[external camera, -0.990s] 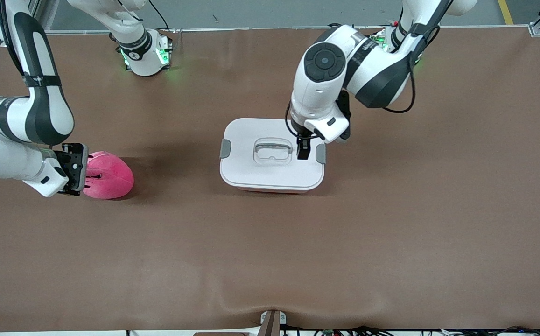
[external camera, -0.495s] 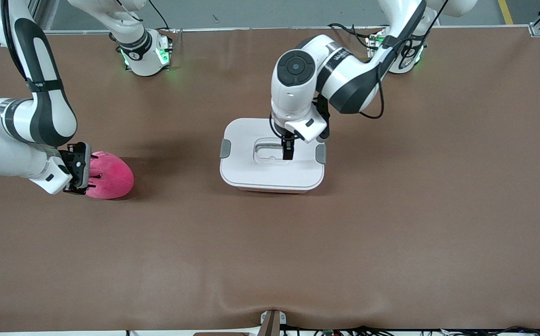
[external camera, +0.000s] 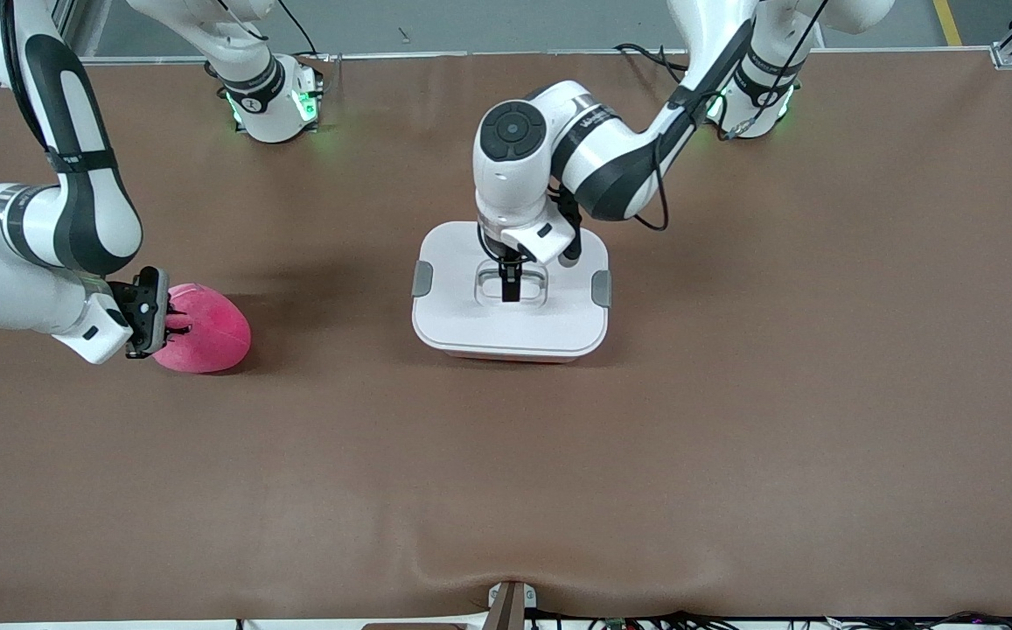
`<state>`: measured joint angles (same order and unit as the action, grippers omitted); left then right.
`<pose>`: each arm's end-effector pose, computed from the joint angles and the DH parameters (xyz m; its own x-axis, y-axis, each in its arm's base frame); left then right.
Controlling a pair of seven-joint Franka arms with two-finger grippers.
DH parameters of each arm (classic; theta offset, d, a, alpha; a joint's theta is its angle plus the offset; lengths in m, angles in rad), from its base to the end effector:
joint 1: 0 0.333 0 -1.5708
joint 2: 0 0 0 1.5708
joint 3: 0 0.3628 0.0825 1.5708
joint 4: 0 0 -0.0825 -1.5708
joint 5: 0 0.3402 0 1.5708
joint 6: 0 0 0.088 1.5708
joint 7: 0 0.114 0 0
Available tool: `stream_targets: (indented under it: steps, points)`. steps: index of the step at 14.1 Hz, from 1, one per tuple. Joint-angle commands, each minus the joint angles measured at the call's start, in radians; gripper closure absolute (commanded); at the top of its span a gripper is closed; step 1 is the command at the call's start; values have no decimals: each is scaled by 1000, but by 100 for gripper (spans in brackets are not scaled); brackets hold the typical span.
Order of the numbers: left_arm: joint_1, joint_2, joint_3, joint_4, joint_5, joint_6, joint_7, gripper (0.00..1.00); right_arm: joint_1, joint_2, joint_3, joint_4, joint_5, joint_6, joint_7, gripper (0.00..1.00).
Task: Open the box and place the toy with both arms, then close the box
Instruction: 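Lift the pink plush with the right gripper while the left gripper holds the lid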
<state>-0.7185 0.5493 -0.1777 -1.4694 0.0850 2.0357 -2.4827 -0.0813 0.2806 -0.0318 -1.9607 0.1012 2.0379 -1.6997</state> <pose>0.4558 -0.5203 0.4181 -0.0053 0.9995 -0.0300 1.0000 0.0054 0.0037 0.5582 -0.0559 0.3829 0.0478 0.9942 0.0960 0.9809 -0.0286 -0.1925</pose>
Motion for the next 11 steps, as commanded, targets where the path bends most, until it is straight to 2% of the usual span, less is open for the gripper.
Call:
stream_targets:
  steps: [1,3,6,11]
  points:
    - [-28,34,10,27,45,3,-33,0,-20,-55,12,-20,18,2,-11,100]
    - [-48,43,10,24,84,3,-41,0,-20,-67,10,-1,18,-11,35,100]
    - [-44,41,10,14,90,1,-45,0,-12,-106,13,31,18,-99,207,100]
    - [-35,12,10,-46,91,0,-32,0,20,-113,18,199,21,-278,464,100]
